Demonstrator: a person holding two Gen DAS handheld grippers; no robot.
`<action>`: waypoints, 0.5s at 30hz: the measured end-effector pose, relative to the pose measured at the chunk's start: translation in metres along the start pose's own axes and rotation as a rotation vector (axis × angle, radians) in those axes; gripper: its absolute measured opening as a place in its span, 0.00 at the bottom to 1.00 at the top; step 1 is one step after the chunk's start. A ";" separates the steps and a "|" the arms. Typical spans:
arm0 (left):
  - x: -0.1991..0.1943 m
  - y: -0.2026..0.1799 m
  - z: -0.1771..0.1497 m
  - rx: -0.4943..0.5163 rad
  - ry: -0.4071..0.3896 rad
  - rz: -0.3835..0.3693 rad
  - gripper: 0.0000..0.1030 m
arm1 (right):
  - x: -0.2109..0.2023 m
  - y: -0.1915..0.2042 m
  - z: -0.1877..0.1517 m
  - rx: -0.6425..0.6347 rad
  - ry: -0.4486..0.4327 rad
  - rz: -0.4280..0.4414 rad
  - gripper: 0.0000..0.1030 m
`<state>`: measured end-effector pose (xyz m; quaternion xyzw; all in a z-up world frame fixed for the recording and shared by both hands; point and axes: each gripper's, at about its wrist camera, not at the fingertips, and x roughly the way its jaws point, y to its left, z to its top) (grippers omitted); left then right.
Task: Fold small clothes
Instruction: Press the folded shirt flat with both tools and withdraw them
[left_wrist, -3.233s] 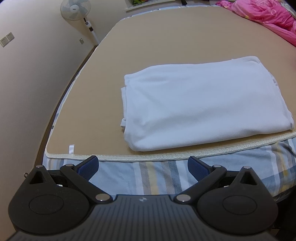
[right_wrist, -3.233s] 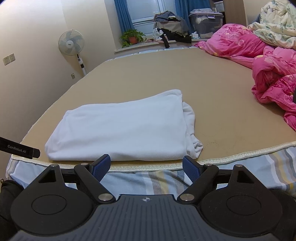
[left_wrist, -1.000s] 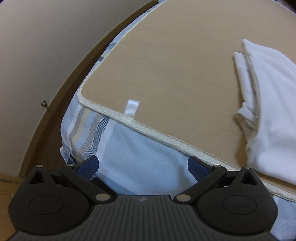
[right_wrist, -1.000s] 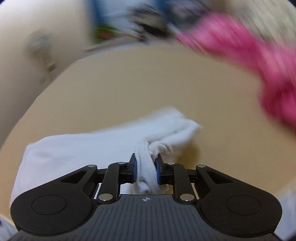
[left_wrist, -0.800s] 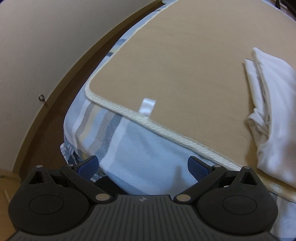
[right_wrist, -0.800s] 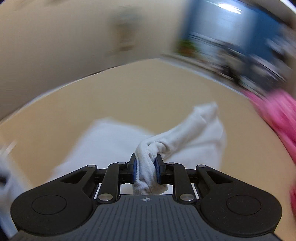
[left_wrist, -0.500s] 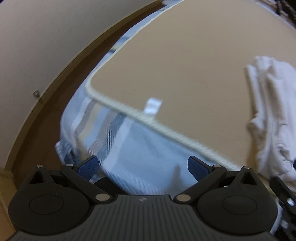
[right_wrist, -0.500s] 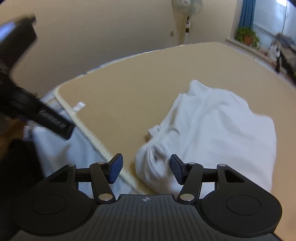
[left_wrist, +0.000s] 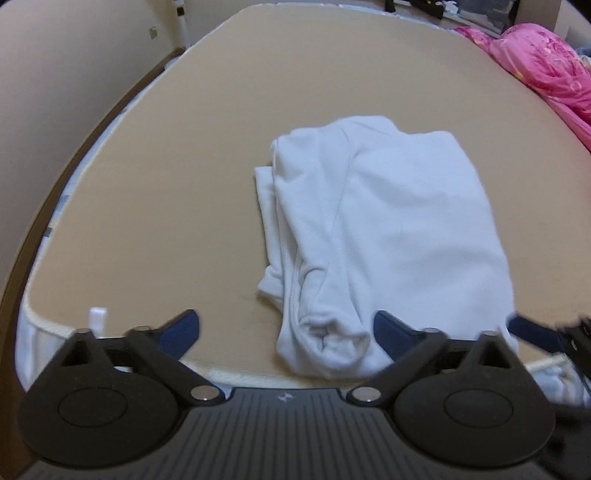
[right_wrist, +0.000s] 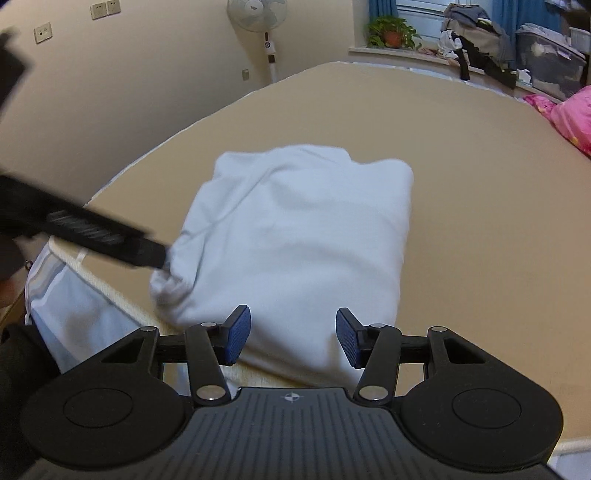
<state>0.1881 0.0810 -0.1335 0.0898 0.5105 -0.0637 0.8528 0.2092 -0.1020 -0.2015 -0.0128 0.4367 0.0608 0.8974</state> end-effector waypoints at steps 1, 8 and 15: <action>0.011 0.001 0.001 0.017 0.026 0.051 0.67 | 0.004 0.000 -0.003 0.000 0.003 0.001 0.51; 0.044 0.054 -0.013 -0.051 0.153 0.241 0.60 | -0.012 -0.007 -0.012 0.017 0.010 0.022 0.51; -0.010 0.055 -0.009 -0.213 0.057 -0.037 0.90 | -0.011 -0.001 0.000 0.033 -0.066 0.027 0.51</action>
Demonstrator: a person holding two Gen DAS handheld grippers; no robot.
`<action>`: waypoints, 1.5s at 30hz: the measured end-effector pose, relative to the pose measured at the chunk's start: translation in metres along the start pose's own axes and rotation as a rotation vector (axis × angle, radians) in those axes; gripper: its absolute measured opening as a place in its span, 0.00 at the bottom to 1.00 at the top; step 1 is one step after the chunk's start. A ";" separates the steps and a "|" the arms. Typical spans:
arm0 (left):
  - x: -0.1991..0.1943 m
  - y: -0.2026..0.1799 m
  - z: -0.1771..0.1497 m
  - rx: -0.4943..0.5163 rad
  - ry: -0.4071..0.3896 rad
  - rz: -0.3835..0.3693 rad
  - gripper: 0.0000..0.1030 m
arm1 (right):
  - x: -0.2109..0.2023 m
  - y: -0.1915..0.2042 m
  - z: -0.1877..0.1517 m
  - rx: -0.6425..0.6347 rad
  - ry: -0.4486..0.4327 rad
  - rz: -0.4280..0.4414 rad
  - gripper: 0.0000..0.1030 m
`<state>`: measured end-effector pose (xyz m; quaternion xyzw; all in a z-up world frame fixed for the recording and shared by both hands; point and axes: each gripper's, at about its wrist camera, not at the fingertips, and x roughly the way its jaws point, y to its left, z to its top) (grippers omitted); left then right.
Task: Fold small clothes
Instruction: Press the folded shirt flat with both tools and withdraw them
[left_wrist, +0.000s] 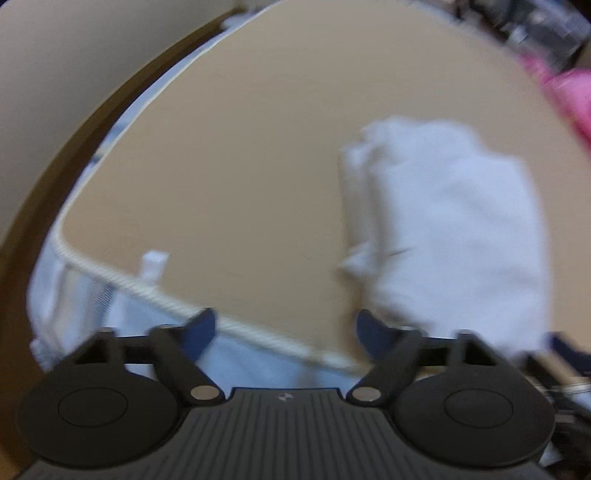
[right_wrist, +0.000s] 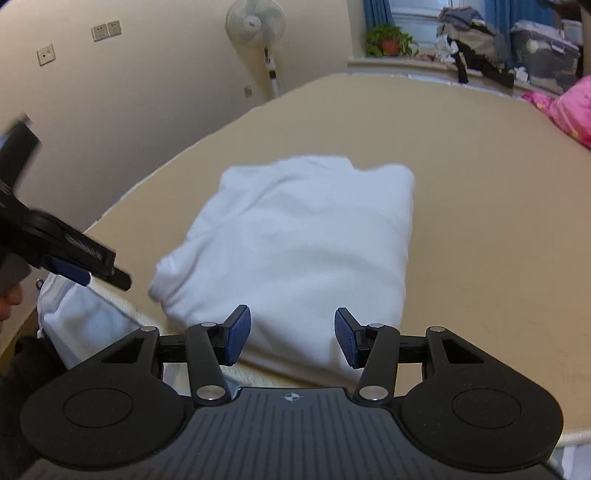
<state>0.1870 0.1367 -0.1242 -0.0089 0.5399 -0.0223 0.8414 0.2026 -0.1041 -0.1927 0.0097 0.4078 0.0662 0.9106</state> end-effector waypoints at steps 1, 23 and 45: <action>-0.006 -0.012 0.002 0.013 -0.014 -0.035 0.91 | 0.002 0.001 0.001 -0.004 0.002 -0.005 0.51; 0.021 -0.005 -0.015 0.035 0.081 0.164 0.99 | 0.001 -0.023 -0.024 0.013 0.092 0.017 0.62; -0.092 -0.072 -0.079 0.011 -0.004 0.138 0.99 | -0.131 -0.036 -0.061 0.045 -0.051 -0.020 0.84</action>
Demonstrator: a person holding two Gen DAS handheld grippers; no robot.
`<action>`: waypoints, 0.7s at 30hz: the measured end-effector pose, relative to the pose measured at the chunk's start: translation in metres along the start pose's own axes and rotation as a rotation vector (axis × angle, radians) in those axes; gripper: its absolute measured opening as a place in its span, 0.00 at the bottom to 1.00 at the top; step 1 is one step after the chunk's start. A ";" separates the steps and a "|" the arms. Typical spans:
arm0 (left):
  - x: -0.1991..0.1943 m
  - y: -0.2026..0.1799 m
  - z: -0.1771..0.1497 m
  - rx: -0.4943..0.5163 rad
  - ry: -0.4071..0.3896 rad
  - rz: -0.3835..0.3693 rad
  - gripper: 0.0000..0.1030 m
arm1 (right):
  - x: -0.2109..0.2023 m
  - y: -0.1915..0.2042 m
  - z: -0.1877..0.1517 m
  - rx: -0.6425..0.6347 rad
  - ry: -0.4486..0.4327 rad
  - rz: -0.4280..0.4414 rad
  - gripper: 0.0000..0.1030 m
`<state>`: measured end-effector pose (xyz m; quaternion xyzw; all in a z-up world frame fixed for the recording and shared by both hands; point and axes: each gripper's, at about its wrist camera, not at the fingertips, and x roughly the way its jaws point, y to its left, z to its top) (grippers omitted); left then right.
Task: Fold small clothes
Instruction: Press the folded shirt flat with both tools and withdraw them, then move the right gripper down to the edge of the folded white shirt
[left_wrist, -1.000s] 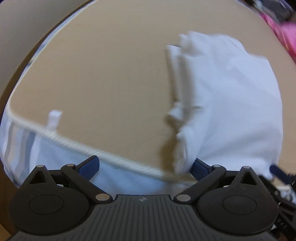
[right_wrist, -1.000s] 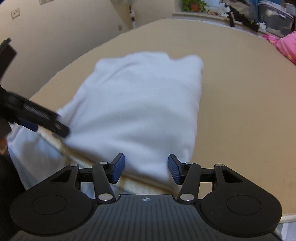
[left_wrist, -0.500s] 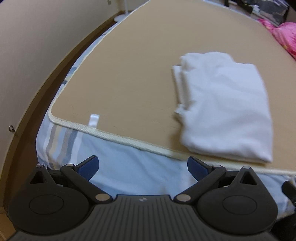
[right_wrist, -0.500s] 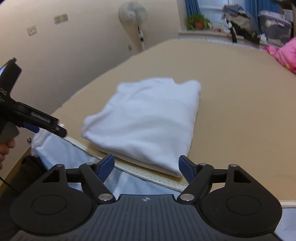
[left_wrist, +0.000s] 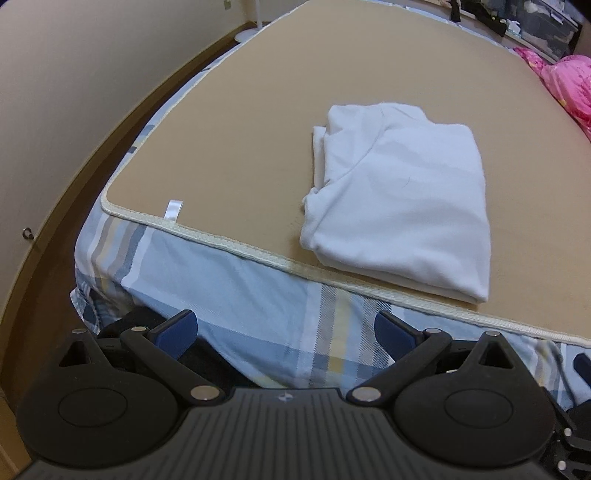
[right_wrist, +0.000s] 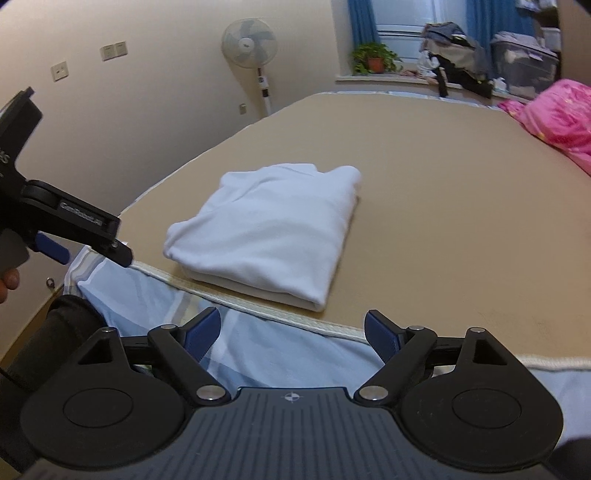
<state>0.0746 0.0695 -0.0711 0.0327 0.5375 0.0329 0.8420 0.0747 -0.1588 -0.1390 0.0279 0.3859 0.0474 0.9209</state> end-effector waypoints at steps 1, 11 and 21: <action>-0.002 -0.001 0.001 -0.001 0.000 0.000 0.99 | 0.000 -0.002 -0.001 0.007 0.001 -0.005 0.84; 0.005 -0.019 0.006 0.020 0.028 0.033 0.99 | 0.007 -0.028 -0.004 0.077 0.022 -0.030 0.84; 0.020 -0.034 0.015 0.026 0.058 0.040 0.99 | 0.015 -0.053 0.001 0.117 0.034 -0.066 0.84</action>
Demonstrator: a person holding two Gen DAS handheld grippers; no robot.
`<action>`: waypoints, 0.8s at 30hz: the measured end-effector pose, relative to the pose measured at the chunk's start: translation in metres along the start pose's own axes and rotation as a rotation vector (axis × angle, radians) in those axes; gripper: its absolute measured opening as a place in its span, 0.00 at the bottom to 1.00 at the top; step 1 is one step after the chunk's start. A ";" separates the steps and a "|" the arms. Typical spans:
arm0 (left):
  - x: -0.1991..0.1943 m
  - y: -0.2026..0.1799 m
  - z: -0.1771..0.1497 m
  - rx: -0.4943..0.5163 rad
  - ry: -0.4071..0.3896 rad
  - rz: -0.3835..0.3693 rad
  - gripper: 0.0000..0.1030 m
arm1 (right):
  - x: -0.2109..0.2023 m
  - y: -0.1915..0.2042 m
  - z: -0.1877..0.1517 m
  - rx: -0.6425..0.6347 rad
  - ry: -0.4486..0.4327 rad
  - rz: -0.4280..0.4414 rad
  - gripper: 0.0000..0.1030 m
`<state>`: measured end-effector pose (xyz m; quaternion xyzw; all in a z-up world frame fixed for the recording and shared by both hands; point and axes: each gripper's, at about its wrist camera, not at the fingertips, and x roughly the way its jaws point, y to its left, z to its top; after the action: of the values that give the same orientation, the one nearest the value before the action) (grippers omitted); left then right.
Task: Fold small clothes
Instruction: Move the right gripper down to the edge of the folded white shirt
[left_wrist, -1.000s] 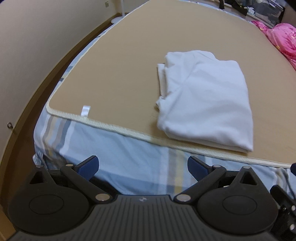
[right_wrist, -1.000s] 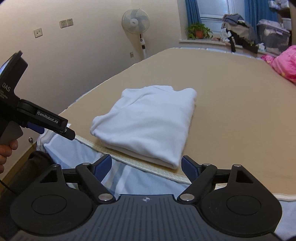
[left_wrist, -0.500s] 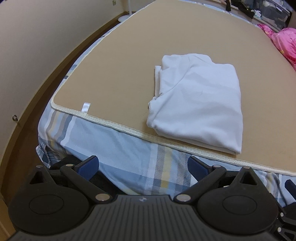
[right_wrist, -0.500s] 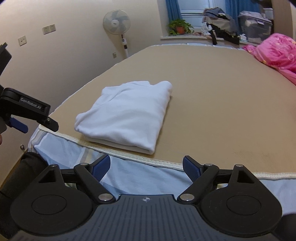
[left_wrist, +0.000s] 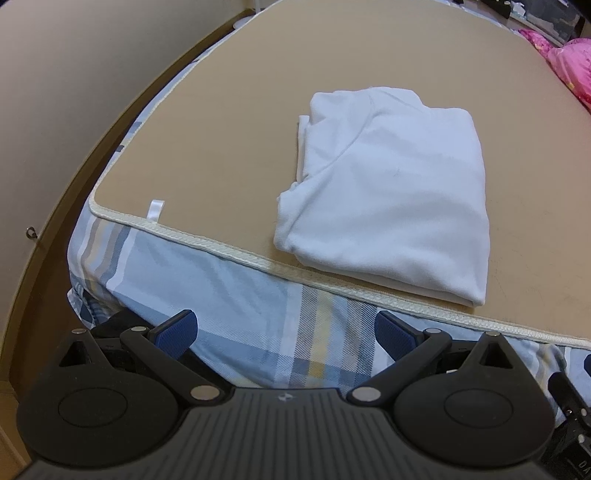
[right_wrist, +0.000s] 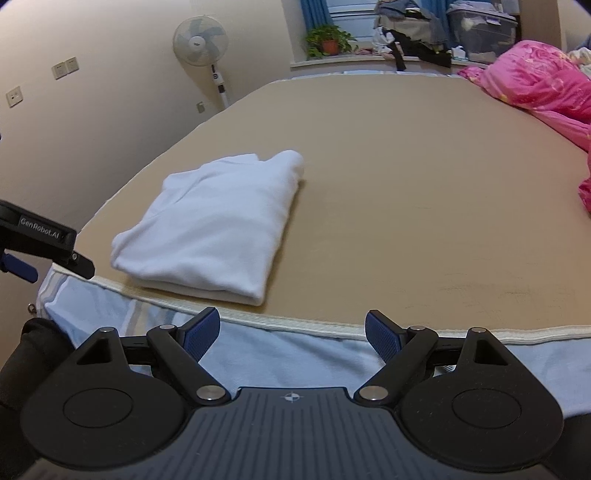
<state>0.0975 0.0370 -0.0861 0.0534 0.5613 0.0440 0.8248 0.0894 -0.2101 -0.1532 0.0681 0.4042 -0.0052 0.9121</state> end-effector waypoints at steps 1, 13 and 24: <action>0.002 -0.002 0.001 0.000 0.002 -0.001 0.99 | 0.001 -0.002 0.001 0.001 0.000 -0.003 0.85; 0.050 -0.011 0.019 -0.085 0.063 -0.112 0.99 | 0.041 -0.030 0.030 0.064 0.050 0.042 0.89; 0.105 -0.003 0.030 -0.155 0.089 -0.170 0.99 | 0.149 -0.070 0.123 0.213 0.135 0.199 0.95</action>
<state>0.1638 0.0472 -0.1721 -0.0603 0.5948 0.0192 0.8014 0.2757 -0.2882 -0.1903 0.2043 0.4531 0.0468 0.8665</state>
